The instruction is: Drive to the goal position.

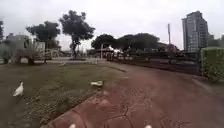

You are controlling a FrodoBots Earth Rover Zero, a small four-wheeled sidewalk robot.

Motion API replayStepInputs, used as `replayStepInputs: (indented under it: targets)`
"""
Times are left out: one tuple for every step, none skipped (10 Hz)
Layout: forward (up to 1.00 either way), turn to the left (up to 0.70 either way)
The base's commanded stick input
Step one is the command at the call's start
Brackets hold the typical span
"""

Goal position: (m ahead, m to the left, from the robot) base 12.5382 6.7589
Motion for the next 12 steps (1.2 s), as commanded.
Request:
replayStepInputs:
  targets:
    - [1.00,-0.40]
    - [1.00,-0.40]
    - [1.00,-0.40]
    - [1.00,-0.40]
    - [1.00,-0.40]
    - [1.00,-0.40]
    - [1.00,-0.40]
    - [1.00,-0.01]
    - [1.00,0.00]
    - [1.00,0.00]
    - [1.00,0.00]
    - [1.00,0.00]
